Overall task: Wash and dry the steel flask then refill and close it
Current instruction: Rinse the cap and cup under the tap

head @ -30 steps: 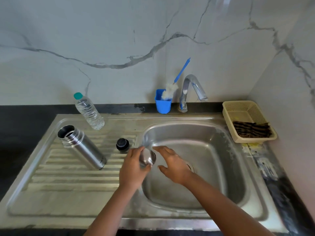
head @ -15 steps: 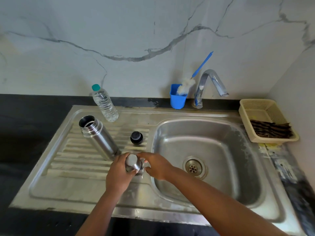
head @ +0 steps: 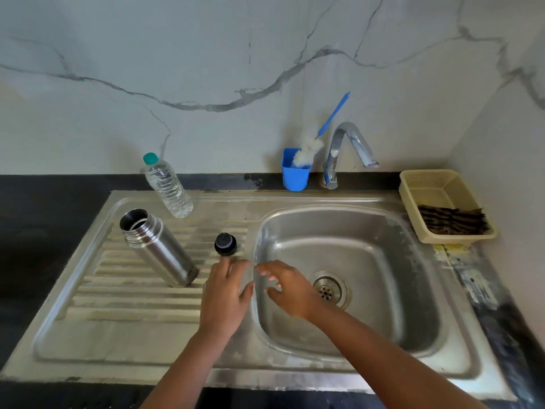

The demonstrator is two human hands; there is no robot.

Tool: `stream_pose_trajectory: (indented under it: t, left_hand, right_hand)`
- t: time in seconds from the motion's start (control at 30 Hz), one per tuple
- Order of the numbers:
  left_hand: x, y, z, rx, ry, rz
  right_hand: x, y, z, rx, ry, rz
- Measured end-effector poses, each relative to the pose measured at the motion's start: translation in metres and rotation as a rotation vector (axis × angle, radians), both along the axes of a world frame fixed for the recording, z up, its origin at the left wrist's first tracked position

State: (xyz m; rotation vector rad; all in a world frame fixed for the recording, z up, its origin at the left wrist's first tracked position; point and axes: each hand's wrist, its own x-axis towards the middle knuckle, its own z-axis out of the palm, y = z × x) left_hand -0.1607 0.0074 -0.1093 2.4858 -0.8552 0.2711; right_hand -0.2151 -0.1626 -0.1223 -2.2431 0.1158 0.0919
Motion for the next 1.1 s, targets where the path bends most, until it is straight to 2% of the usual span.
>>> stream_pose_trajectory:
  t: [0.13, 0.47, 0.53, 0.67, 0.77, 0.87, 0.93, 1.1]
  left_hand:
    - [0.0, -0.044, 0.005, -0.047, -0.019, -0.133]
    - [-0.02, -0.171, 0.012, -0.036, 0.273, -0.516]
    - [-0.029, -0.198, 0.019, -0.067, 0.379, -0.552]
    - [-0.043, -0.239, 0.028, -0.144, 0.716, -0.559]
    - [-0.048, -0.266, 0.03, -0.095, 0.84, -0.578]
    - [-0.048, -0.294, 0.035, 0.009, 0.864, -0.609]
    - [-0.049, -0.312, 0.037, 0.087, 0.864, -0.631]
    - [-0.063, -0.335, 0.033, 0.193, 0.843, -0.696]
  right_hand:
    - [-0.021, -0.041, 0.01, -0.027, -0.054, -0.141]
    - [-0.078, -0.168, 0.062, -0.132, -0.112, -0.442]
    - [-0.085, -0.197, 0.071, -0.172, -0.151, -0.51]
    - [-0.091, -0.26, 0.08, -0.214, -0.134, -0.678]
    - [-0.093, -0.302, 0.079, -0.236, -0.081, -0.75]
    - [-0.086, -0.333, 0.076, -0.319, 0.021, -0.746]
    - [-0.078, -0.35, 0.069, -0.408, 0.166, -0.702]
    - [-0.068, -0.373, 0.047, -0.701, 0.38, -0.42]
